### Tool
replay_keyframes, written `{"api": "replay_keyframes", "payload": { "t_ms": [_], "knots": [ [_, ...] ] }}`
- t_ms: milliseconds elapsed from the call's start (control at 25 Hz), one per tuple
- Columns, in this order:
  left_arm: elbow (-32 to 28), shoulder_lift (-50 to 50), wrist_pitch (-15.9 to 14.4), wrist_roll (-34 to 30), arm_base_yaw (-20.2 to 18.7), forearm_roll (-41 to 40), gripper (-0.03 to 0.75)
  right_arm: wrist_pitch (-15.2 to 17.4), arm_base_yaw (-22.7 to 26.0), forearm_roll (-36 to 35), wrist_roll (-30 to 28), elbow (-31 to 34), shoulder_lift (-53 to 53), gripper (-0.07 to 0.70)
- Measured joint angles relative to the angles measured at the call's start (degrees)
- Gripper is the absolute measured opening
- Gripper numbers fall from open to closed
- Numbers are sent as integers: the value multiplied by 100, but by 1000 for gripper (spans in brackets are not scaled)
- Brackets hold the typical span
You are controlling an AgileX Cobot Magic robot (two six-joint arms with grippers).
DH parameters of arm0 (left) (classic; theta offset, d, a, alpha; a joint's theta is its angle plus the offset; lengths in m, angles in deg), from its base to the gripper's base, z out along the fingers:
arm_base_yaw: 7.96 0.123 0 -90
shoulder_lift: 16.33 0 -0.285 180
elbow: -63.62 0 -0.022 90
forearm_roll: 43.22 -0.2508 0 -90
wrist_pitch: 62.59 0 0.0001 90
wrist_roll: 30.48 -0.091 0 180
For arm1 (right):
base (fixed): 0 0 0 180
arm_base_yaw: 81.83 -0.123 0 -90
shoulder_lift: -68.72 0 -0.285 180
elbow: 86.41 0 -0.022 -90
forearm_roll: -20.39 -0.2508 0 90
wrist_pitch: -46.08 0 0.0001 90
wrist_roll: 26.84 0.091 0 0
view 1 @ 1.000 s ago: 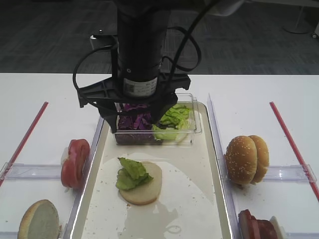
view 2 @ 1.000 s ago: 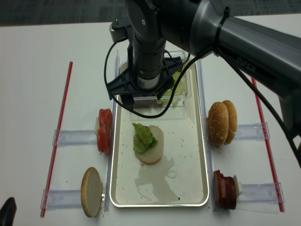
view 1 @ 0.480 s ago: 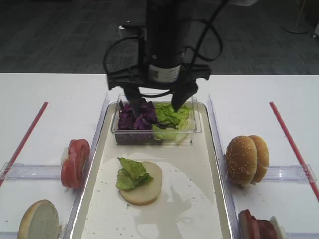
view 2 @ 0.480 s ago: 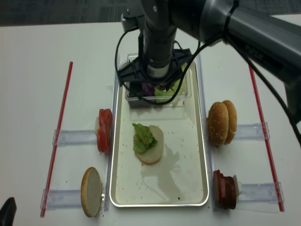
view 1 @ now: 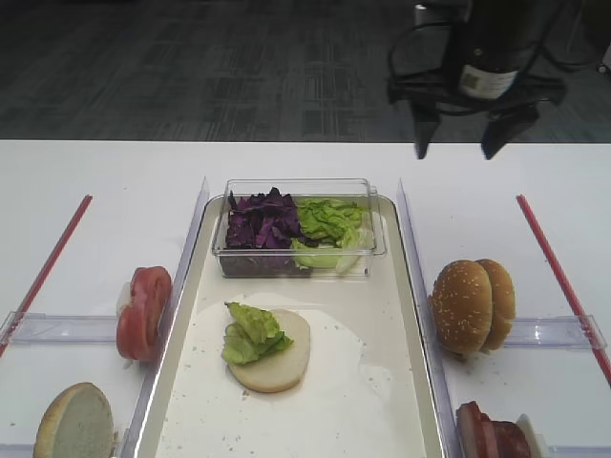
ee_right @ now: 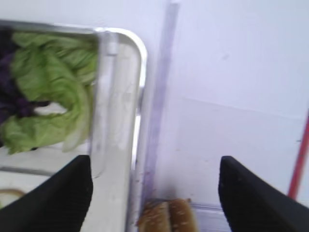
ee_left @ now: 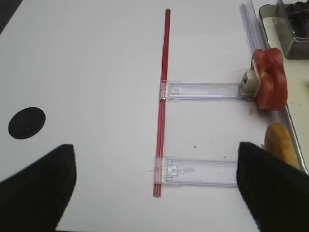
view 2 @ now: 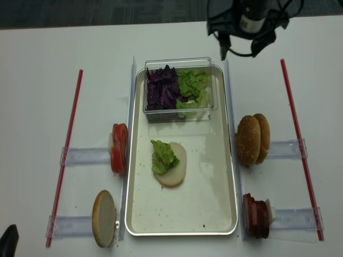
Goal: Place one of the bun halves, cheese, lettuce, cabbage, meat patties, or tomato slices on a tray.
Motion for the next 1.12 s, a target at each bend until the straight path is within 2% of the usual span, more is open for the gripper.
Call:
{"api": "replay_keyframes", "payload": {
  "t_ms": [240, 400, 1120],
  "knots": [
    [0, 0, 0, 0, 0, 0, 618, 0, 1265, 69, -453, 0, 0, 563],
    [0, 0, 0, 0, 0, 0, 618, 0, 1743, 150, -646, 0, 0, 563],
    [0, 0, 0, 0, 0, 0, 618, 30, 1863, -107, -799, 0, 0, 561]
  ]
}}
